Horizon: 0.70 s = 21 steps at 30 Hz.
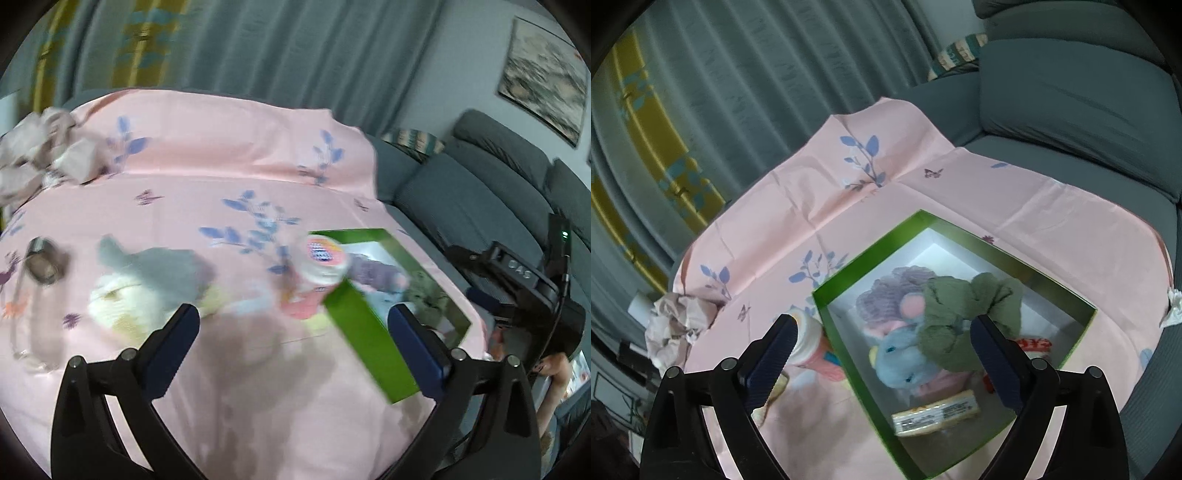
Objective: Organize soft objects
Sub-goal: 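Move the right gripper back to the grey-purple knit cloth on the sheet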
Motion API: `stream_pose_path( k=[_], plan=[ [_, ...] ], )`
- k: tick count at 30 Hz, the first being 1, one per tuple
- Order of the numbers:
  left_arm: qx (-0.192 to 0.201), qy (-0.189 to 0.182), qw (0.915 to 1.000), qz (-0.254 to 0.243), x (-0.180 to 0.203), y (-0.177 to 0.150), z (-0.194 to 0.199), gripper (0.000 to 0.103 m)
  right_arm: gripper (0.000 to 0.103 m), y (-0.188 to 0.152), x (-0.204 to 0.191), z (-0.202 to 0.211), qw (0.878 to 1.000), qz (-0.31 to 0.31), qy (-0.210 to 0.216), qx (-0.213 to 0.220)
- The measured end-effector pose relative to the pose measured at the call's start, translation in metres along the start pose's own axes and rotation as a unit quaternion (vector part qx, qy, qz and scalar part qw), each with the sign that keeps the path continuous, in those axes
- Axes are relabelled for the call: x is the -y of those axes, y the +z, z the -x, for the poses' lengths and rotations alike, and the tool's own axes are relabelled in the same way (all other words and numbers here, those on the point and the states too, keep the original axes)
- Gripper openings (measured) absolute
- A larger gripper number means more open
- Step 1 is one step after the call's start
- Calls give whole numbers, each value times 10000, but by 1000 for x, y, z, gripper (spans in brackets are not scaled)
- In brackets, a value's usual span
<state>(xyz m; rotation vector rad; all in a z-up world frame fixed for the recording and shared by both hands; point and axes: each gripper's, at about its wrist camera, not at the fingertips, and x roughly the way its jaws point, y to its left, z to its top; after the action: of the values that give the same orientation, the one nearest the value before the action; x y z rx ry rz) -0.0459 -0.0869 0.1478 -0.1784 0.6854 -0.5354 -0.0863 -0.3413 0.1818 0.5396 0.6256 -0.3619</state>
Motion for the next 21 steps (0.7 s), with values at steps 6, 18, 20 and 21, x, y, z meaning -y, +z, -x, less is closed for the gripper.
stream_pose_path(
  k=[6, 18, 20, 21],
  plan=[
    [51, 621, 9962, 604, -66, -17, 19, 102, 96, -7, -28, 0, 9993, 364, -5, 6],
    [-2, 1350, 9791, 1521, -141, -40, 9, 100, 96, -40, -120, -10, 9845, 1218, 1205, -362],
    [-74, 1357, 9778, 1597, -145, -40, 4, 99, 96, -47, -141, -20, 9803, 1292, 1353, -635],
    [-139, 1329, 9775, 1634, -147, -40, 2, 95, 96, -51, -151, -26, 9777, 1329, 1439, -764]
  ],
)
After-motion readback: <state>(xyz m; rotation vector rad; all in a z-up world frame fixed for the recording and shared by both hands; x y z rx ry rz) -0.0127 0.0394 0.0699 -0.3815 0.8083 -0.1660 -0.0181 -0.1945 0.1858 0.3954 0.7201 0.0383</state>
